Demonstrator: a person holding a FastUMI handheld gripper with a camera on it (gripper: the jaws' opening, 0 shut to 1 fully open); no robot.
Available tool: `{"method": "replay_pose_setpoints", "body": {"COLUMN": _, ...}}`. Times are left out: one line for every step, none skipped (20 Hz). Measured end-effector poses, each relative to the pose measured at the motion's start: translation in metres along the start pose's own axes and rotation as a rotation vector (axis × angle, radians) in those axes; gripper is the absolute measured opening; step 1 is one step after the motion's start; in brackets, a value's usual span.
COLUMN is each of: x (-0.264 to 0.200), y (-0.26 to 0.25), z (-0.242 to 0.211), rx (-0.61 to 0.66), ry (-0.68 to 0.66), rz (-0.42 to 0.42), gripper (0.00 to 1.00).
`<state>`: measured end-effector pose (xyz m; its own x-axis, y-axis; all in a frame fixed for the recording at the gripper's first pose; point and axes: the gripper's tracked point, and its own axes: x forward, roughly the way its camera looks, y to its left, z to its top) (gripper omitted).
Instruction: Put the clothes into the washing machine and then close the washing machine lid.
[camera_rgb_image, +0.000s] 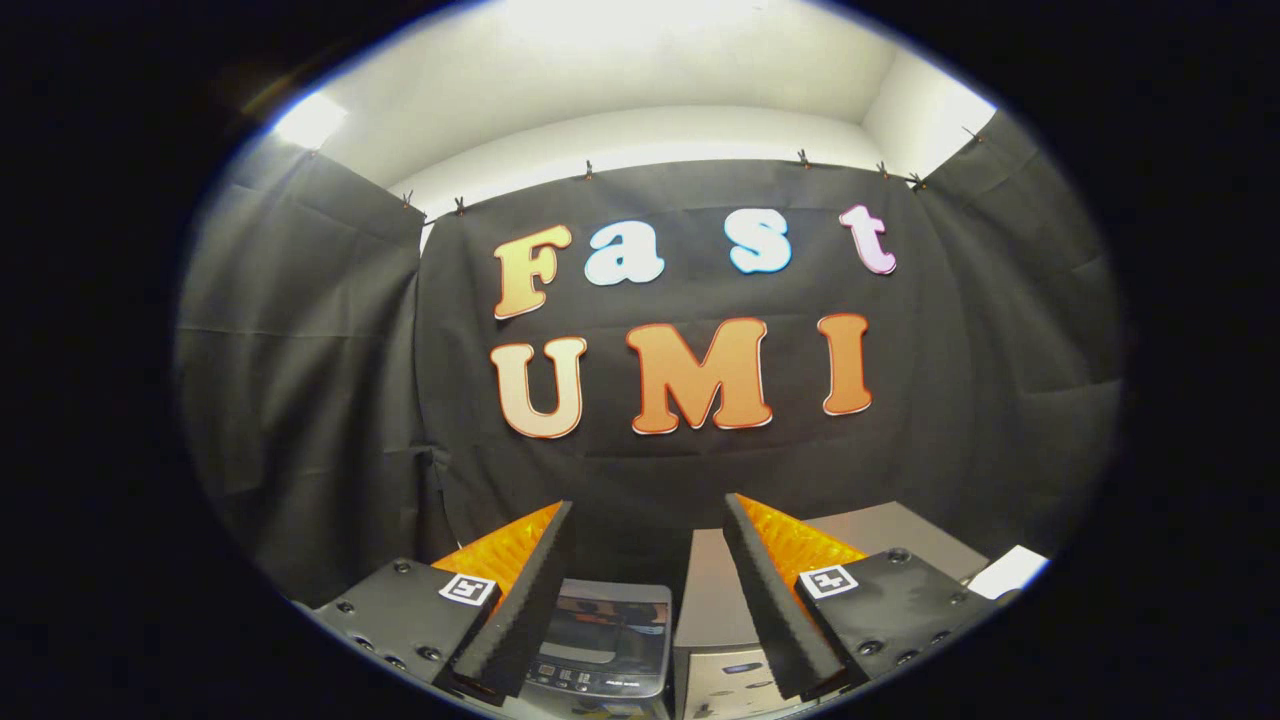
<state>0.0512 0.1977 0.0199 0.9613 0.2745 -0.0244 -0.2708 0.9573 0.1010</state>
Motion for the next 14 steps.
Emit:
{"method": "replay_pose_setpoints", "body": {"x": -0.011, "y": -0.006, "z": 0.006, "rx": -0.007, "ry": -0.007, "rz": -0.001, "gripper": 0.95}}
{"method": "replay_pose_setpoints", "body": {"x": -0.023, "y": -0.012, "z": 0.011, "rx": -0.013, "ry": -0.014, "rz": 0.0, "gripper": 0.95}}
{"method": "replay_pose_setpoints", "body": {"x": -0.034, "y": -0.017, "z": 0.015, "rx": -0.016, "ry": -0.02, "rz": 0.002, "gripper": 0.95}}
{"method": "replay_pose_setpoints", "body": {"x": -0.046, "y": -0.02, "z": 0.019, "rx": -0.02, "ry": -0.028, "rz": 0.007, "gripper": 0.95}}
{"method": "replay_pose_setpoints", "body": {"x": -0.056, "y": -0.024, "z": 0.022, "rx": -0.025, "ry": -0.036, "rz": 0.009, "gripper": 0.95}}
{"method": "replay_pose_setpoints", "body": {"x": -0.065, "y": -0.028, "z": 0.024, "rx": -0.031, "ry": -0.038, "rz": 0.012, "gripper": 0.95}}
{"method": "replay_pose_setpoints", "body": {"x": -0.073, "y": -0.032, "z": 0.023, "rx": -0.037, "ry": -0.038, "rz": 0.015, "gripper": 0.95}}
{"method": "replay_pose_setpoints", "body": {"x": -0.081, "y": -0.036, "z": 0.024, "rx": -0.041, "ry": -0.041, "rz": 0.016, "gripper": 0.95}}
{"method": "replay_pose_setpoints", "body": {"x": -0.087, "y": -0.039, "z": 0.023, "rx": -0.041, "ry": -0.041, "rz": 0.021, "gripper": 0.95}}
{"method": "replay_pose_setpoints", "body": {"x": -0.092, "y": -0.04, "z": 0.022, "rx": -0.041, "ry": -0.039, "rz": 0.026, "gripper": 0.95}}
{"method": "replay_pose_setpoints", "body": {"x": -0.095, "y": -0.042, "z": 0.02, "rx": -0.043, "ry": -0.038, "rz": 0.03, "gripper": 0.95}}
{"method": "replay_pose_setpoints", "body": {"x": -0.1, "y": -0.047, "z": 0.018, "rx": -0.043, "ry": -0.034, "rz": 0.028, "gripper": 0.95}}
{"method": "replay_pose_setpoints", "body": {"x": -0.1, "y": -0.05, "z": 0.018, "rx": -0.04, "ry": -0.034, "rz": 0.028, "gripper": 0.95}}
{"method": "replay_pose_setpoints", "body": {"x": -0.101, "y": -0.053, "z": 0.017, "rx": -0.03, "ry": -0.032, "rz": 0.025, "gripper": 0.95}}
